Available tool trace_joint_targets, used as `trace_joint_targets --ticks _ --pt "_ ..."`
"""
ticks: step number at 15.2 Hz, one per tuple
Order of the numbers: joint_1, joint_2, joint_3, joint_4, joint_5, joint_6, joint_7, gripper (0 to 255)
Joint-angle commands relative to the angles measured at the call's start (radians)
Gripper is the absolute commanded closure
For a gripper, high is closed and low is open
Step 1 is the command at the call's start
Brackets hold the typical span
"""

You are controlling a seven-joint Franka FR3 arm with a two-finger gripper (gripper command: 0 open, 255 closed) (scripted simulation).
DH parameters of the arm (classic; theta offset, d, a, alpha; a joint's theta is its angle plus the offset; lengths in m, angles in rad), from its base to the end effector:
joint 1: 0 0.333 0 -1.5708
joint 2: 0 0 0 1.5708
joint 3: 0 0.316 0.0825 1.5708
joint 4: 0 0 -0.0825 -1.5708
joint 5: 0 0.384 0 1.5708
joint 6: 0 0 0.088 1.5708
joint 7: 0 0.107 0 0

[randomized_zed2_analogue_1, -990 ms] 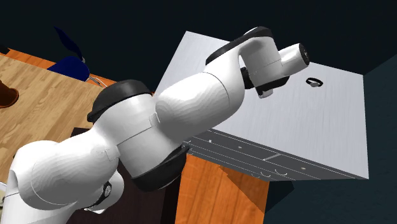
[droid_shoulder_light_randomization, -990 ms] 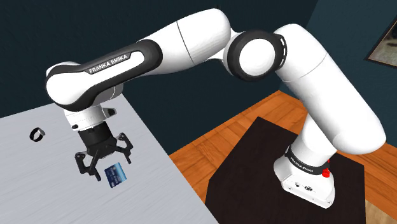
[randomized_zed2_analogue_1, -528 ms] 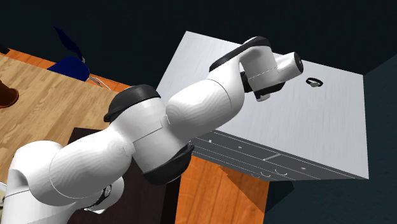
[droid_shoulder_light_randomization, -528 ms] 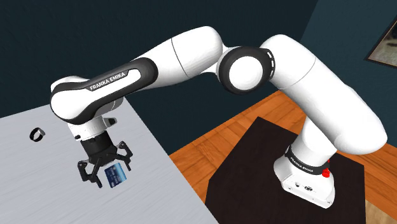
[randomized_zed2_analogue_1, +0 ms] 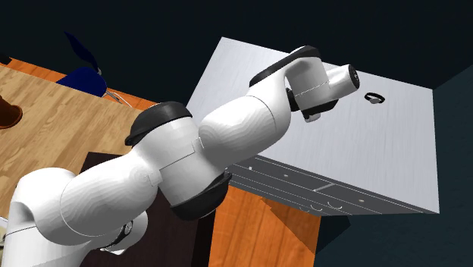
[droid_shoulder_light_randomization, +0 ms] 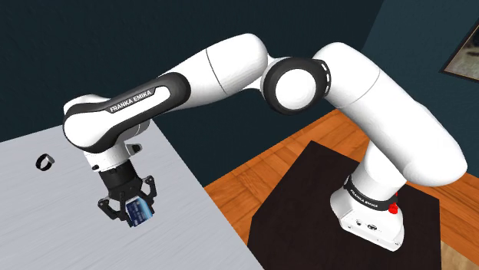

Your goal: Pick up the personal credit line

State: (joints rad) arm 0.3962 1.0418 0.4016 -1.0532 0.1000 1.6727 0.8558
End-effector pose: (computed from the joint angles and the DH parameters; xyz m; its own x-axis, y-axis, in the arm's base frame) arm 0.5678 0.4629 0.2055 0.8166 -0.1726 -0.5508 -0.2097 -0.9778 -0.0044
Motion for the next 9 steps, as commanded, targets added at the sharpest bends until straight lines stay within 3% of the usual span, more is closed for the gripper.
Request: trace_joint_targets --ticks 1,9 --pt "0.000 0.001 0.000 -0.001 0.000 0.000 0.000 255" --pt "-0.004 -0.034 0.006 0.005 0.006 -0.037 0.013 255"
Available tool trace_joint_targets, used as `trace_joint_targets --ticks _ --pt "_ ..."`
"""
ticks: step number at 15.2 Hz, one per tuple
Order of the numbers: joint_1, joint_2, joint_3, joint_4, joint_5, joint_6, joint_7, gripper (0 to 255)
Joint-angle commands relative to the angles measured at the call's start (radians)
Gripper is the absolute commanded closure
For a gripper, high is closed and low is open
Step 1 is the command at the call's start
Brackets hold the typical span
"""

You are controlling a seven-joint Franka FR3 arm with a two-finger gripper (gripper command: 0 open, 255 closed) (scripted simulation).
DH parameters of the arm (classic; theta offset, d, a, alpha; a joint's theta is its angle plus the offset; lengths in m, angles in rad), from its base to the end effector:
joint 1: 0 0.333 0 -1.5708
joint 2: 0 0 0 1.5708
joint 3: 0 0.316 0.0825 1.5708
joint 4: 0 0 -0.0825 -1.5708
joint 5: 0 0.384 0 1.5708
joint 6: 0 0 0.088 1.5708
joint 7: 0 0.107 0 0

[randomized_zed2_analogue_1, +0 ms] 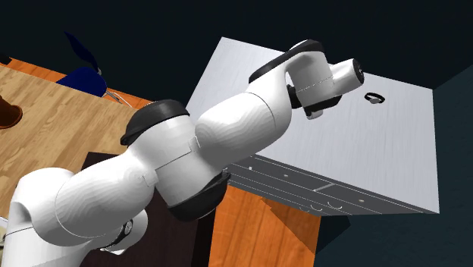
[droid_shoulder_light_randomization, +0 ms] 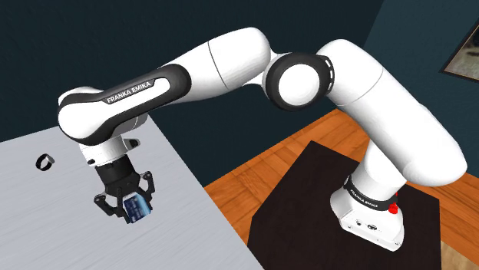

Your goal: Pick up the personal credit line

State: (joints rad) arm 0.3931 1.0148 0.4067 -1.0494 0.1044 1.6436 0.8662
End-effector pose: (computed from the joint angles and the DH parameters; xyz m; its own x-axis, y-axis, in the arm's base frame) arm 0.5681 0.4631 0.2260 0.8164 -0.1729 -0.5509 -0.2097 -0.9777 -0.0040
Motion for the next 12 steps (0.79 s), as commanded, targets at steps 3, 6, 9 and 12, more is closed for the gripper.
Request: trace_joint_targets --ticks 3,6,9,12 --pt "-0.003 -0.027 0.005 0.006 0.005 -0.031 0.010 255" --pt "-0.005 -0.044 0.009 0.015 0.008 -0.056 0.019 255" --pt "-0.005 -0.059 0.013 0.029 0.011 -0.083 0.027 255" --pt "-0.006 -0.064 0.014 0.035 0.012 -0.093 0.031 255"
